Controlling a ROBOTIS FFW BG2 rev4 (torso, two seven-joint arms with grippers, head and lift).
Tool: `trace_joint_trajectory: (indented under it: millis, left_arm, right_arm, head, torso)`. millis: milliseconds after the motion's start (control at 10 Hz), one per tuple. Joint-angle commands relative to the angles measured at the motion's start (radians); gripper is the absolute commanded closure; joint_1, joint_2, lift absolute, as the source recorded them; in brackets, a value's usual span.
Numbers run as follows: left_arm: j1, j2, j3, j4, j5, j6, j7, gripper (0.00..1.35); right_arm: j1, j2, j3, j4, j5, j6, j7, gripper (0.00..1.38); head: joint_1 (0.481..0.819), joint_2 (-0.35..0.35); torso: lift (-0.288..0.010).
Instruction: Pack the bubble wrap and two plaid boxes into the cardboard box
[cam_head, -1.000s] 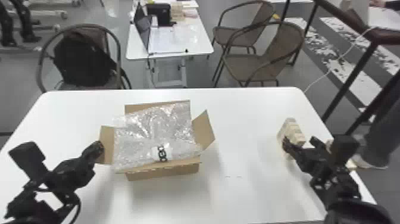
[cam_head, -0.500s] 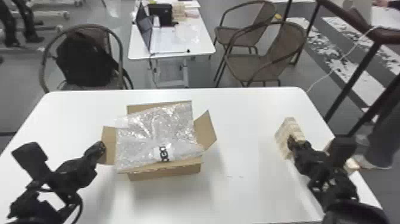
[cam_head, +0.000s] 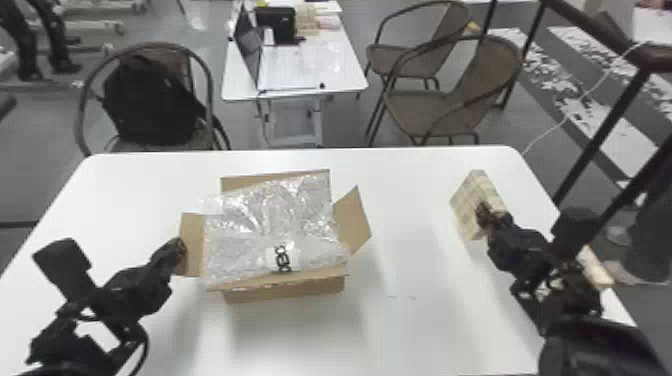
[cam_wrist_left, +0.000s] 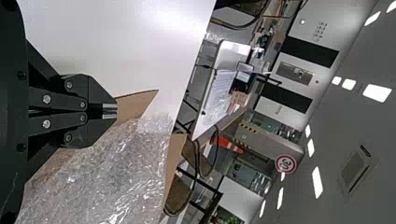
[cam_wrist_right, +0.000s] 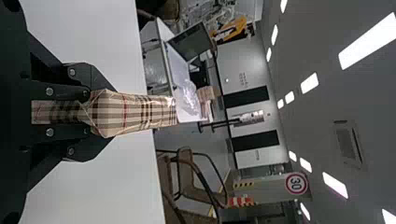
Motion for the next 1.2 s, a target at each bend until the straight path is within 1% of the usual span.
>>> trace_joint_trajectory:
  millis: [0, 100, 200, 300, 400, 500, 600, 800, 900, 1000, 1100]
  left_arm:
    - [-0.003, -0.003, -0.001, 0.000, -0.001, 0.000, 0.000, 1.21]
    - [-0.008, -0.003, -0.006, 0.003, -0.001, 0.000, 0.000, 1.21]
    - [-0.009, -0.003, -0.009, 0.005, -0.001, 0.000, 0.000, 1.21]
    - [-0.011, -0.003, -0.011, 0.006, -0.003, 0.000, 0.000, 1.21]
    - [-0.011, -0.003, -0.014, 0.011, -0.003, 0.000, 0.000, 1.21]
    - [-0.012, -0.003, -0.014, 0.012, -0.004, 0.000, 0.000, 1.21]
    - [-0.017, -0.003, -0.017, 0.015, -0.003, 0.000, 0.000, 1.21]
    - [-0.025, -0.003, -0.026, 0.025, -0.004, -0.002, 0.000, 1.21]
    - [-0.025, -0.003, -0.029, 0.026, -0.004, -0.002, 0.000, 1.21]
    - [-0.025, -0.003, -0.029, 0.026, -0.004, -0.002, 0.000, 1.21]
    - [-0.025, -0.003, -0.028, 0.028, -0.004, -0.002, 0.000, 1.21]
  right_arm:
    - [-0.016, -0.002, 0.063, -0.161, -0.024, 0.137, 0.044, 1.10]
    - [-0.059, -0.008, 0.109, -0.235, -0.040, 0.253, 0.121, 1.10]
    - [-0.095, -0.040, 0.187, -0.284, -0.096, 0.340, 0.133, 1.10]
    - [-0.137, -0.060, 0.250, -0.301, -0.147, 0.398, 0.167, 1.10]
    - [-0.179, -0.061, 0.298, -0.298, -0.189, 0.469, 0.199, 1.10]
    - [-0.223, -0.061, 0.359, -0.264, -0.219, 0.493, 0.233, 1.10]
    - [-0.277, -0.054, 0.427, -0.192, -0.231, 0.498, 0.280, 1.10]
    - [-0.348, -0.021, 0.555, -0.035, -0.279, 0.481, 0.337, 1.10]
    - [-0.368, -0.008, 0.601, 0.014, -0.285, 0.475, 0.355, 1.10]
    - [-0.378, -0.006, 0.629, 0.029, -0.285, 0.487, 0.357, 1.10]
    - [-0.389, -0.006, 0.640, 0.040, -0.265, 0.506, 0.363, 1.10]
  head:
    - [0.695, 0.034]
    - [0.695, 0.057]
    - [0.695, 0.101]
    - [0.695, 0.142]
    - [0.695, 0.188]
    - [0.695, 0.210]
    - [0.695, 0.247]
    - [0.695, 0.318]
    - [0.695, 0.348]
    - [0.695, 0.350]
    - [0.695, 0.350]
  torso:
    - [-0.071]
    - [-0.071]
    - [-0.071]
    - [-0.071]
    - [-0.071]
    - [-0.071]
    - [-0.071]
    - [-0.071]
    - [-0.071]
    - [-0.071]
    - [-0.071]
